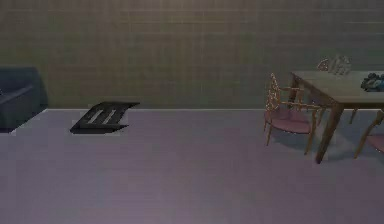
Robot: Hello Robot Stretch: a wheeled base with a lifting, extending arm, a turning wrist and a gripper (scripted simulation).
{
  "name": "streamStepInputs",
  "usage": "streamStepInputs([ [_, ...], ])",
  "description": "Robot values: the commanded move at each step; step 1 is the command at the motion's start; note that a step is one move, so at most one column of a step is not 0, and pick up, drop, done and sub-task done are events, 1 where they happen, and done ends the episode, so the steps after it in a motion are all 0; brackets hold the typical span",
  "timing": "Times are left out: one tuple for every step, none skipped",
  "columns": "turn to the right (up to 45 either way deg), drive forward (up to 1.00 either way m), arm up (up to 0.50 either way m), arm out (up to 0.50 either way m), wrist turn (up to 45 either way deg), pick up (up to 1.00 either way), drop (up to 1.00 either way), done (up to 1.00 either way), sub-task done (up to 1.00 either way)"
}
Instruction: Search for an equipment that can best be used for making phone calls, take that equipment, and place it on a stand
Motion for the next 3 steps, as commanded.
streamStepInputs([
  [-45.0,0.00,0.00,0.00,0.0,0.00,0.00,0.00,0.00],
  [-39.0,0.00,0.00,0.00,0.0,0.00,0.00,0.00,0.00],
  [0.0,1.00,0.00,0.00,0.0,0.00,0.00,0.00,0.00],
])
